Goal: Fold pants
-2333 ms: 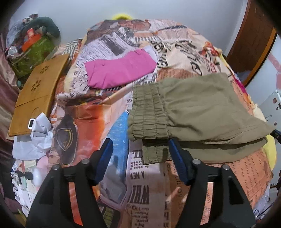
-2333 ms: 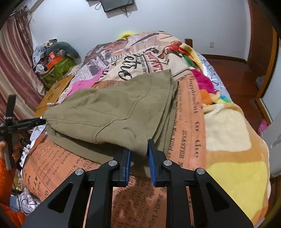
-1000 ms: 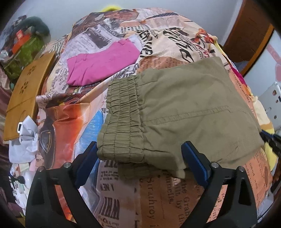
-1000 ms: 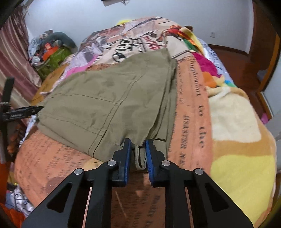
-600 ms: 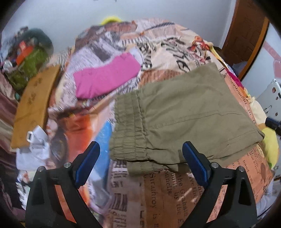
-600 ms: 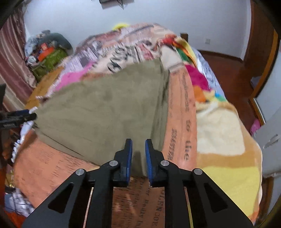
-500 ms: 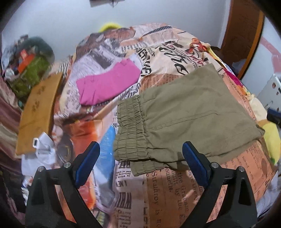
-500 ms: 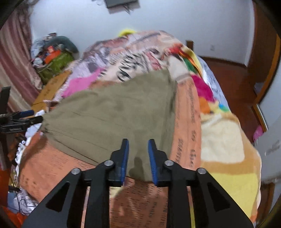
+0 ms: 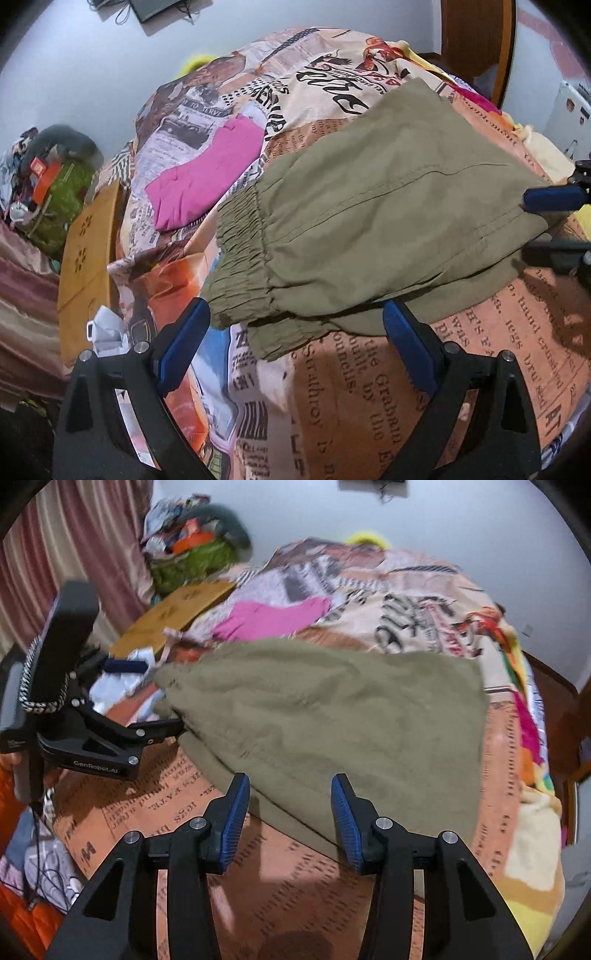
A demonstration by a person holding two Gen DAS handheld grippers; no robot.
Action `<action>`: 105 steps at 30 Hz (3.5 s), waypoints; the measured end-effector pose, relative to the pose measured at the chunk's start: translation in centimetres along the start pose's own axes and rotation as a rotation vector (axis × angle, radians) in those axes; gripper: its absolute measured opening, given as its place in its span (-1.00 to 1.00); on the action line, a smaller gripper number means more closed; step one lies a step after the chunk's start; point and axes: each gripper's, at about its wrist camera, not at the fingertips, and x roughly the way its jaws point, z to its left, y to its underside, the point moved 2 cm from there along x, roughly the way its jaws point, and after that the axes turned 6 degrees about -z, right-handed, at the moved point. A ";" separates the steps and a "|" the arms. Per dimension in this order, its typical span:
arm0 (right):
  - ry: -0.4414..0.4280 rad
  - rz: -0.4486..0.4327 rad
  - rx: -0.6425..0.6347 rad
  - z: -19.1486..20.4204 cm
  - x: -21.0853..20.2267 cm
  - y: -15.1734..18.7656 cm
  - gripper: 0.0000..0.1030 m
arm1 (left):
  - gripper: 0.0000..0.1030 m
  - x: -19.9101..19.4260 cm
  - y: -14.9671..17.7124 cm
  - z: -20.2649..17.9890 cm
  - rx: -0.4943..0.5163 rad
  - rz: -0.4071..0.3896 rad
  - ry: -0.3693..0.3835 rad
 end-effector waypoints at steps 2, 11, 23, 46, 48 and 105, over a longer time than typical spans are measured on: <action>-0.007 0.016 -0.009 0.1 0.7 -0.1 -0.18 | 0.86 0.1 -0.3 -0.2 -0.003 -0.003 0.000; -0.052 0.037 -0.109 2.0 2.1 -1.3 -0.18 | 0.86 0.0 -1.9 1.0 -0.061 -0.010 0.033; -0.037 -0.096 -0.141 2.5 1.0 -3.4 -0.71 | 0.86 0.3 -1.8 0.5 -0.082 -0.002 0.113; -0.131 0.015 -0.074 2.6 1.0 -1.2 -0.42 | 0.46 -1.7 1.7 2.4 -0.138 0.027 0.138; -0.137 0.000 -0.052 2.2 0.0 -1.2 -0.36 | 0.46 -2.6 1.5 3.1 -0.158 0.003 0.142; 0.221 -0.122 0.331 -22.3 1.5 -7.1 0.38 | 0.82 9.8 -9.1 12.1 -0.406 0.048 0.027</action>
